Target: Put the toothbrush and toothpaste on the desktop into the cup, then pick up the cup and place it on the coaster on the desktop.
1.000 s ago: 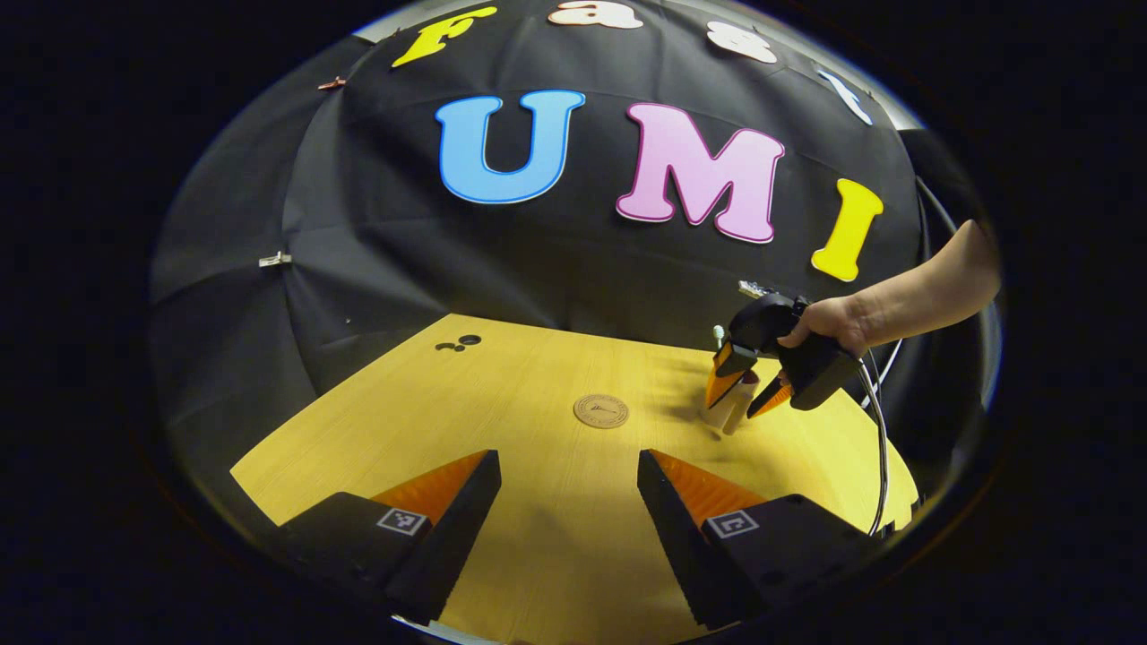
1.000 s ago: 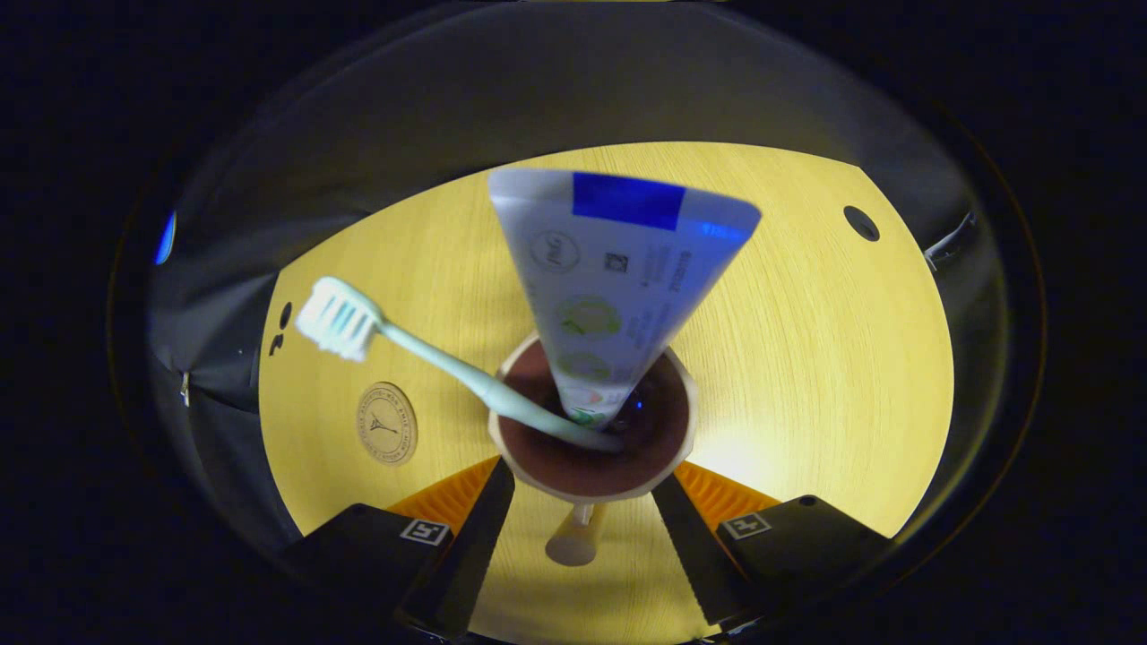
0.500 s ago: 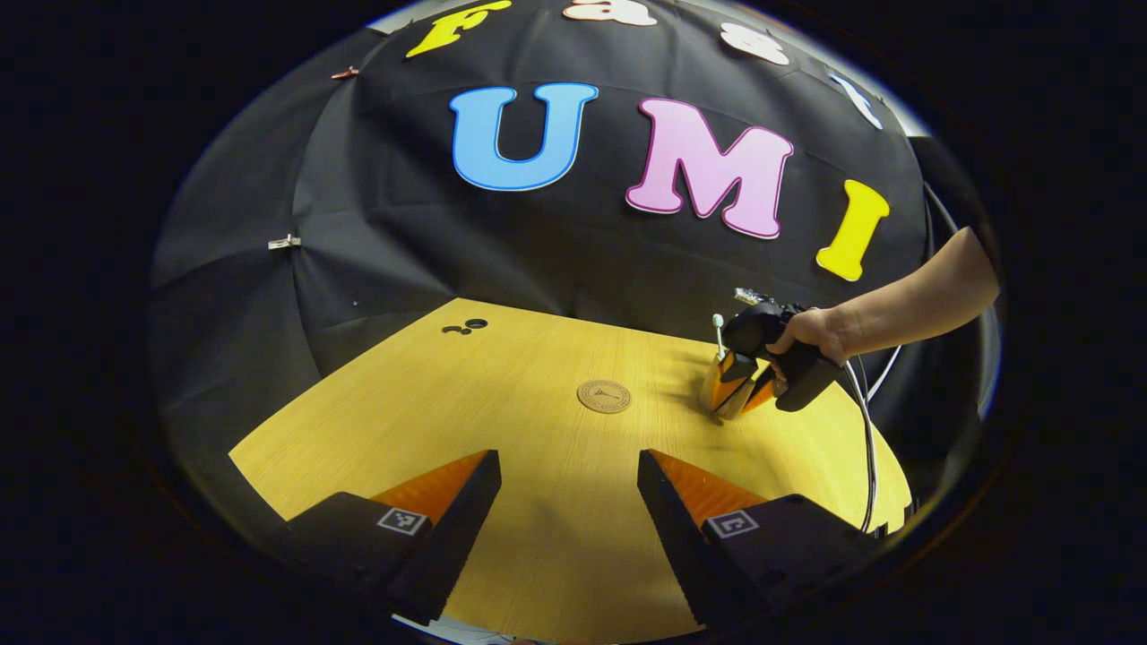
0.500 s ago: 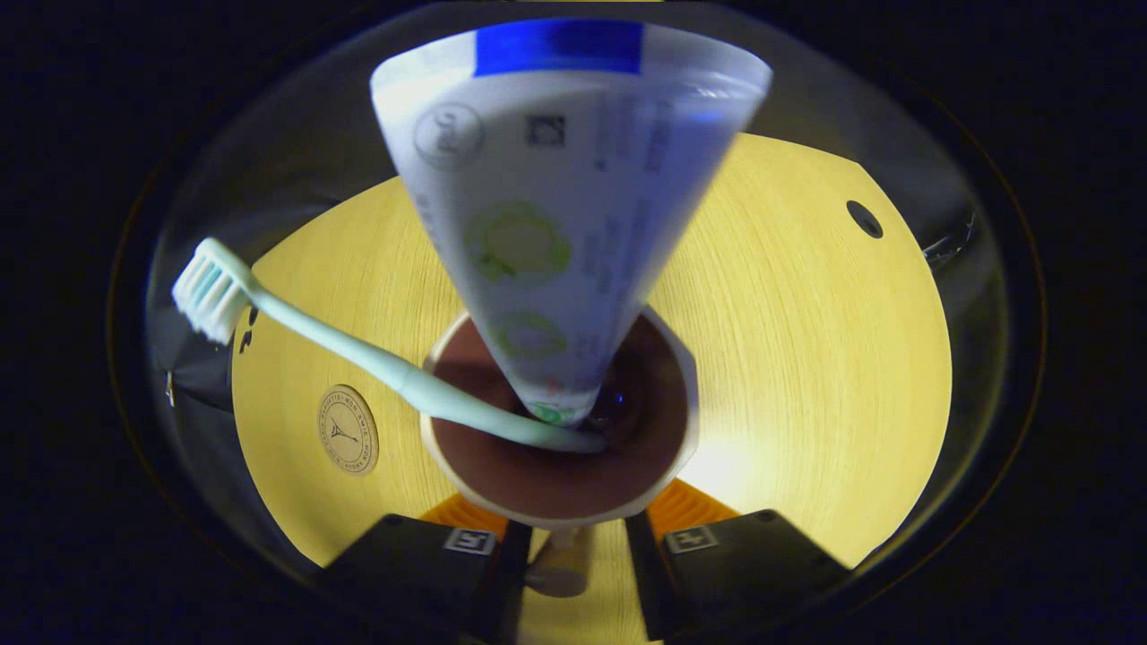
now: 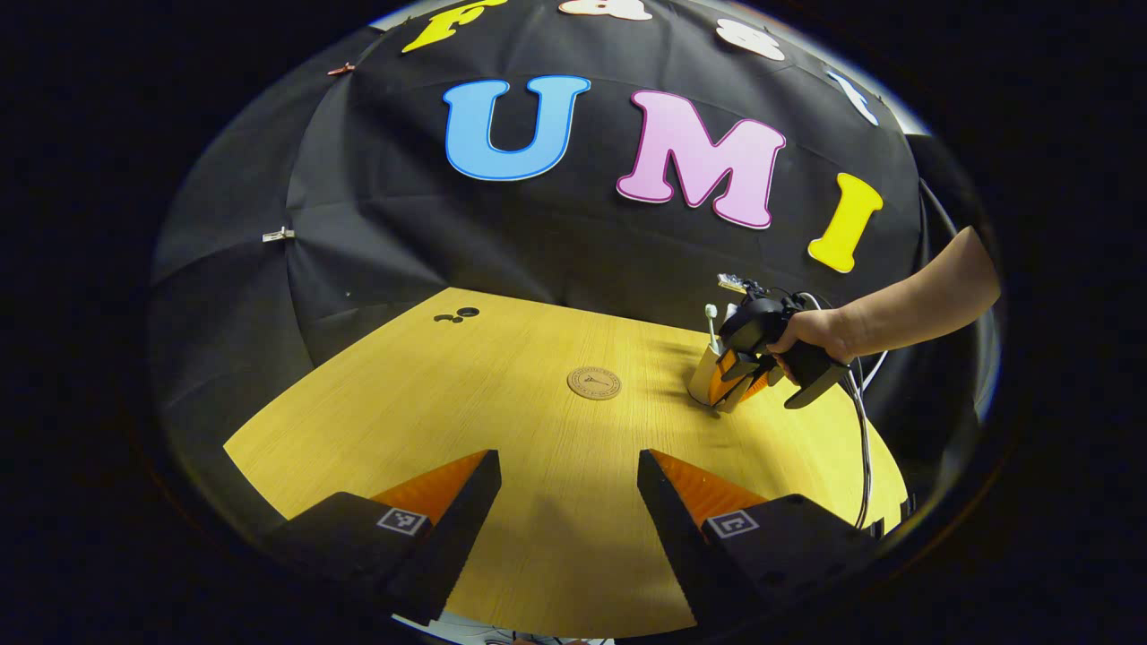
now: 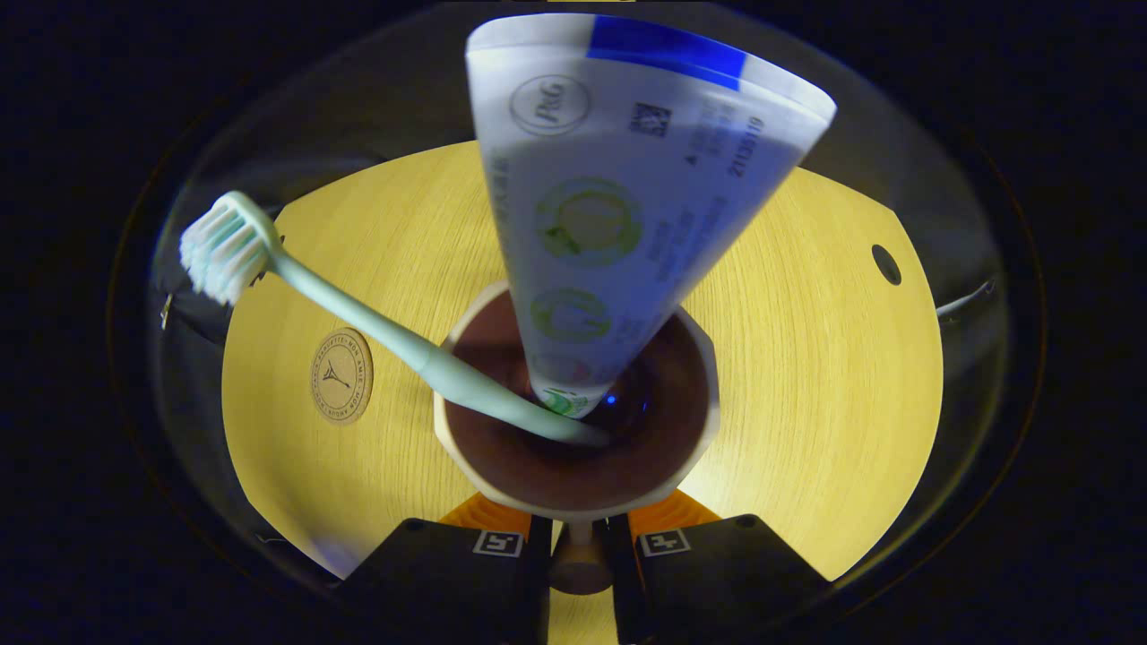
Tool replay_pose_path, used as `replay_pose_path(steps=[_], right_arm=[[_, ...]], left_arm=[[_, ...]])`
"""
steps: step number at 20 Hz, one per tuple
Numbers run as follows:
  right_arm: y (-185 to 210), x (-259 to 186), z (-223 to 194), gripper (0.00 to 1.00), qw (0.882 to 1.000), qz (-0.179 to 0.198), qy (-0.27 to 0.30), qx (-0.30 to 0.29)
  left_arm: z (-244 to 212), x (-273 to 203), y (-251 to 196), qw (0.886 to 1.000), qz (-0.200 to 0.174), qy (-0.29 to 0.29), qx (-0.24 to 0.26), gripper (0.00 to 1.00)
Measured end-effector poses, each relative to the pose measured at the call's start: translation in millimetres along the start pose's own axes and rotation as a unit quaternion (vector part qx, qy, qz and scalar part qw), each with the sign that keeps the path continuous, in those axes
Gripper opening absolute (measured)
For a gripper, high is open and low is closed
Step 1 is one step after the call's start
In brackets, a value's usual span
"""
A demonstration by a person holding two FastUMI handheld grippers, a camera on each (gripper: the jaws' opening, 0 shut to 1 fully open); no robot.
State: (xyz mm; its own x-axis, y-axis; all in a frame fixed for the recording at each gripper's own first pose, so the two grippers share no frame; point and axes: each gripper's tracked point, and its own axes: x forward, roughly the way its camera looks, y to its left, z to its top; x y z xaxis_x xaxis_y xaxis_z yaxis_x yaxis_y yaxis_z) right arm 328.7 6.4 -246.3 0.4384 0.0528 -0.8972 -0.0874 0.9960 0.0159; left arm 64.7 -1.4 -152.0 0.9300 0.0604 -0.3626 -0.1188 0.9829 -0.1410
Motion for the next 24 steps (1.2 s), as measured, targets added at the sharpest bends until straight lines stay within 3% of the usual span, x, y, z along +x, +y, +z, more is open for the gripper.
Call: replay_pose_path(steps=[8,16,24], right_arm=[[31.3,-27.2,22.4,0.31,0.996,0.006,-0.049,-0.076],[115.4,-29.8,37.2,0.32,0.991,0.035,-0.053,-0.115],[186.4,-6.6,25.5,0.32,0.987,0.053,-0.025,-0.153]], left_arm=[[-7.9,-0.6,13.4,1.000,0.006,0.010,0.004,0.98],[-16.3,-6.6,34.9,1.000,0.020,0.017,-0.010,0.97],[-23.0,-15.3,63.9,0.998,0.051,0.022,-0.040,0.98]])
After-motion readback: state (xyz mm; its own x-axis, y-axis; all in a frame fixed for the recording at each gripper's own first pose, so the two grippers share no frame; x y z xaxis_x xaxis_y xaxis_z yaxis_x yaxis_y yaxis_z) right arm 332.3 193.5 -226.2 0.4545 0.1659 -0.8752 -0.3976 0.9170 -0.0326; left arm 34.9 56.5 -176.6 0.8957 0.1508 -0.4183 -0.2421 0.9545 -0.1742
